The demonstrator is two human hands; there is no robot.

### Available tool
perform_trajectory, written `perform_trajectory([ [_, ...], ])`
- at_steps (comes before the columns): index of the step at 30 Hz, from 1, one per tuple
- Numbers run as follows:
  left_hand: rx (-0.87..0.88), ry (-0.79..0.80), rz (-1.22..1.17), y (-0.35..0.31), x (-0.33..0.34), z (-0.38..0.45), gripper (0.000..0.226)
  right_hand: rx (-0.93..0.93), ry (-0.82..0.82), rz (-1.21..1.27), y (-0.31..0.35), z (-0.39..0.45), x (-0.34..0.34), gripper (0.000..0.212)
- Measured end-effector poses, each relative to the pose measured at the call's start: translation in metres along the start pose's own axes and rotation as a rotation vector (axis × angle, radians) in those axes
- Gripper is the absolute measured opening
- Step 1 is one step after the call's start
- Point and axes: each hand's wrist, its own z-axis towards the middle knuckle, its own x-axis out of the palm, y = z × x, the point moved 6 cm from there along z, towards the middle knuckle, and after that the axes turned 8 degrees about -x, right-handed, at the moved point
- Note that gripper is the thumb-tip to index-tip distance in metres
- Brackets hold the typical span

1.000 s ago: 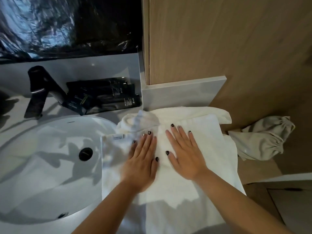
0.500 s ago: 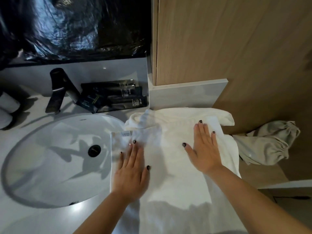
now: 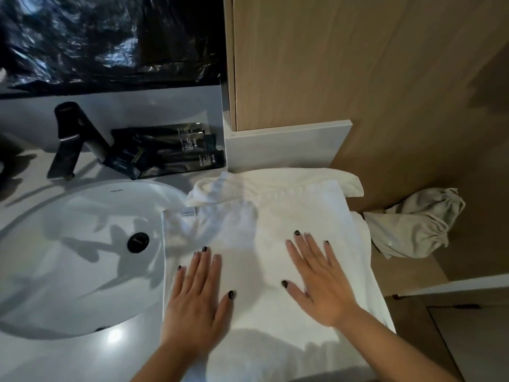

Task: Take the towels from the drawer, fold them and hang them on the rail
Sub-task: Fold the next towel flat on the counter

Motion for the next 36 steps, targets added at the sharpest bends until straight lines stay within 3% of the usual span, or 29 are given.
perform_trajectory([
  [6, -0.005, 0.026, -0.028, -0.006, -0.007, -0.002, 0.071, 0.077, 0.096, -0.035, -0.036, -0.021, -0.003, 0.075],
  [9, 0.053, 0.019, -0.110, -0.034, -0.006, -0.004, 0.065, 0.106, 0.020, 0.075, -0.002, -0.016, -0.013, 0.068],
  [11, 0.101, 0.021, -0.107, -0.054, 0.002, -0.013, 0.062, 0.030, -0.070, 0.139, 0.042, -0.016, -0.012, 0.063],
  [14, 0.101, 0.042, -0.043, -0.059, 0.010, -0.022, 0.064, -0.032, -0.046, 0.096, 0.080, -0.026, 0.003, 0.059],
  [23, 0.139, 0.056, 0.001, -0.052, 0.013, -0.023, 0.067, 0.019, 0.029, 0.037, 0.006, -0.074, 0.006, 0.067],
  [27, 0.105, 0.037, -0.008, -0.058, 0.008, -0.022, 0.067, 0.020, -0.132, 0.221, 0.001, -0.085, -0.007, 0.060],
  [32, 0.173, 0.018, -0.050, -0.118, -0.001, -0.031, 0.065, 0.376, -0.607, 0.539, -0.022, -0.153, -0.022, 0.048],
  [34, 0.241, 0.000, -0.071, -0.158, 0.005, -0.036, 0.064, 0.621, -0.687, 0.710, -0.036, -0.183, -0.011, 0.040],
  [36, 0.261, 0.014, -0.076, -0.193, 0.018, -0.040, 0.064, 0.952, -0.644, 1.021, -0.055, -0.204, 0.013, 0.032],
])
